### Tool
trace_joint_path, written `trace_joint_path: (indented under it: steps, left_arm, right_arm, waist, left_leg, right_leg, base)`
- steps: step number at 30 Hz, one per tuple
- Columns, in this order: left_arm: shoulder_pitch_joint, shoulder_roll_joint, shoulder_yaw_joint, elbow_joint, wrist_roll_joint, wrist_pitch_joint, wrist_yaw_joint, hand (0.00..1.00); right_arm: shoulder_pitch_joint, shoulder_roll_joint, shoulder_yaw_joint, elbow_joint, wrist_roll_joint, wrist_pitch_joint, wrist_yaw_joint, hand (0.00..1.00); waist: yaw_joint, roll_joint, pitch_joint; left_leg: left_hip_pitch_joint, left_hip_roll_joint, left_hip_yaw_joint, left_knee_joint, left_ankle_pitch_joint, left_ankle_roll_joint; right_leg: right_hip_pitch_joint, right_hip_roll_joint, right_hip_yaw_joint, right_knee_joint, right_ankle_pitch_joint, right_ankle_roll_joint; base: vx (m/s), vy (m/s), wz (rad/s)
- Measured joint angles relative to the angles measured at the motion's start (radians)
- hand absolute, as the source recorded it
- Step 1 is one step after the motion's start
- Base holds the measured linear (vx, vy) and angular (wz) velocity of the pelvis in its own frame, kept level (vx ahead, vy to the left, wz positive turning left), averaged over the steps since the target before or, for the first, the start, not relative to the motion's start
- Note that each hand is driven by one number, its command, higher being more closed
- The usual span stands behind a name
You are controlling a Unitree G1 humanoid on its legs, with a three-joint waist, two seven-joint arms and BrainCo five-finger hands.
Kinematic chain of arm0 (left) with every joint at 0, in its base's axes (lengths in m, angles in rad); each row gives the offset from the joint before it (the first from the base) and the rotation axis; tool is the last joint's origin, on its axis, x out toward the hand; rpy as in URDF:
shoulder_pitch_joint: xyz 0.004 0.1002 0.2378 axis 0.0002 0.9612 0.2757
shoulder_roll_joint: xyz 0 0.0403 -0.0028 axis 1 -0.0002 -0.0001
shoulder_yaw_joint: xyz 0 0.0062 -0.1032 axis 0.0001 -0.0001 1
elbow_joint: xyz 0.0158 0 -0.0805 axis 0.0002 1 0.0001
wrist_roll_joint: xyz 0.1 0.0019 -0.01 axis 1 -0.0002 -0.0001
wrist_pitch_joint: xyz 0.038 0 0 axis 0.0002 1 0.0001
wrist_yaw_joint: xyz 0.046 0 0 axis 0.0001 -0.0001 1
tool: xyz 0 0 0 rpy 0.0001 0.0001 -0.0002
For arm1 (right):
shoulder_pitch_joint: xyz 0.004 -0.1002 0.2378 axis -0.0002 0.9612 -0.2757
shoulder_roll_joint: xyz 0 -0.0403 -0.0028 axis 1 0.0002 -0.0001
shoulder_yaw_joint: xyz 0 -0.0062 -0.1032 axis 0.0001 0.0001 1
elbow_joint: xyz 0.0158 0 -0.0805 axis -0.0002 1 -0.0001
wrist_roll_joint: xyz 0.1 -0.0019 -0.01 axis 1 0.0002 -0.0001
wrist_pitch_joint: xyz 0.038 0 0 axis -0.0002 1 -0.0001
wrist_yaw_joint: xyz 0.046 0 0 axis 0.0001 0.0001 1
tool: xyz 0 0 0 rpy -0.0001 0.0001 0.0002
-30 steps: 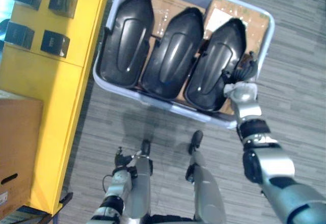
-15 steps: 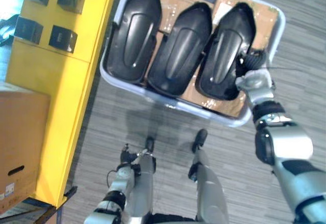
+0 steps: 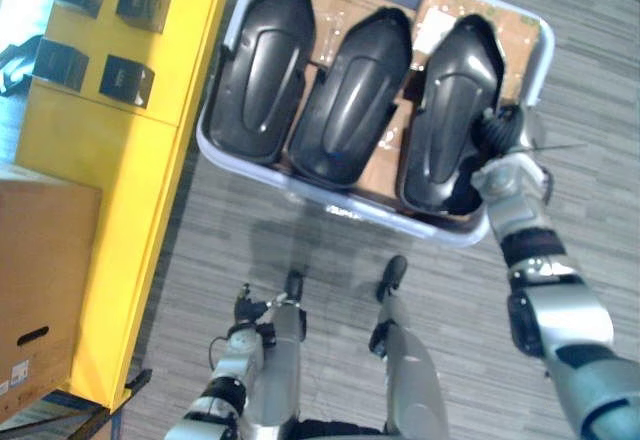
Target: Walk over and take plastic housings, then place them on the shelf
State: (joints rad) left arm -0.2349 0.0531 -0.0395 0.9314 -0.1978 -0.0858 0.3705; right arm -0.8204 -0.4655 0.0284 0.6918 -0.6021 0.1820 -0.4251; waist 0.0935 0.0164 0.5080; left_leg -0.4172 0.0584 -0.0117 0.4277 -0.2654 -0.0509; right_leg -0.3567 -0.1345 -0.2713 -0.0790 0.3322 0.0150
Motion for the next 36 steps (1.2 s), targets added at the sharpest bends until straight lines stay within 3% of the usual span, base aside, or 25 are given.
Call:
trace_joint_path:
  steps: [6,10,13,18,22,26,30,36]
  left_arm:
    - [0.07,0.02,0.109,-0.067,0.081,0.008,0.131,0.0]
    - [0.094,0.019,0.159,-0.156,0.141,0.032,0.212,0.0]
    - [0.129,0.017,0.199,-0.285,0.203,0.038,0.281,0.0]
    - [0.189,0.018,0.215,-0.567,0.217,0.032,0.319,0.0]
    - [0.215,0.044,0.144,-0.794,0.244,0.02,0.271,0.0]
    - [0.208,0.077,0.071,-0.956,0.237,-0.018,0.148,0.0]
    - [0.181,0.121,-0.052,-1.051,0.201,-0.05,0.043,0.0]
    - [0.136,0.133,-0.171,-1.059,0.182,-0.053,-0.054,0.0]
  right_arm:
    - [0.189,-0.006,-0.048,-0.219,-0.08,0.001,-0.089,1.0]
    - [0.291,0.015,-0.086,-0.274,-0.084,0.016,-0.127,1.0]
    - [0.376,0.058,-0.129,-0.343,-0.106,0.027,-0.173,1.0]
    - [0.455,0.083,-0.148,-0.419,-0.139,0.033,-0.207,1.0]
    - [0.455,0.081,-0.141,-0.481,-0.165,0.02,-0.207,1.0]
    - [0.448,0.078,-0.079,-0.537,-0.191,-0.02,-0.168,1.0]
    - [0.44,0.078,-0.003,-0.576,-0.23,-0.061,-0.136,1.0]
    - [0.416,0.082,0.083,-0.606,-0.278,-0.104,-0.117,1.0]
  waist:
    - [-0.019,-0.013,-0.034]
    - [-0.02,-0.016,-0.094]
    - [-0.026,-0.016,-0.148]
    - [-0.027,-0.021,-0.252]
    - [-0.025,-0.02,-0.314]
    - [-0.025,-0.019,-0.36]
    - [-0.027,-0.023,-0.404]
    - [-0.046,-0.022,-0.418]
  left_leg:
    - [0.102,-0.001,0.012,-0.044,0.007,-0.01]
    - [0.161,-0.002,0.002,-0.106,0.031,-0.023]
    - [0.23,0.007,-0.007,-0.163,0.05,-0.032]
    - [0.314,0.018,-0.008,-0.229,0.06,-0.038]
    - [0.356,0.019,-0.018,-0.257,0.067,-0.039]
    - [0.414,0.019,-0.016,-0.284,0.075,-0.034]
    - [0.435,0.014,-0.008,-0.286,0.075,-0.034]
    - [0.452,0.015,0.0,-0.279,0.073,-0.034]
  right_leg:
    - [0.083,-0.009,-0.003,0.0,-0.061,0.036]
    - [0.12,-0.006,-0.009,0.003,-0.087,0.038]
    - [0.168,0.001,-0.026,0.005,-0.11,0.038]
    - [0.235,0.011,-0.034,0.0,-0.131,0.042]
    - [0.273,0.008,-0.057,-0.001,-0.137,0.044]
    - [0.314,-0.003,-0.059,-0.001,-0.137,0.044]
    - [0.333,-0.009,-0.058,-0.001,-0.136,0.046]
    - [0.354,-0.009,-0.056,-0.002,-0.14,0.052]
  base:
    - [0.0,0.031,0.0]
    - [0.02,-0.01,0.1]
    - [0.03,-0.022,0.09]
    - [0.03,-0.001,0.03]
    - [0.04,0.025,0.09]
    - [0.02,0.046,0.03]
    - [0.0,0.037,-0.02]
    - [-0.06,-0.006,-0.04]
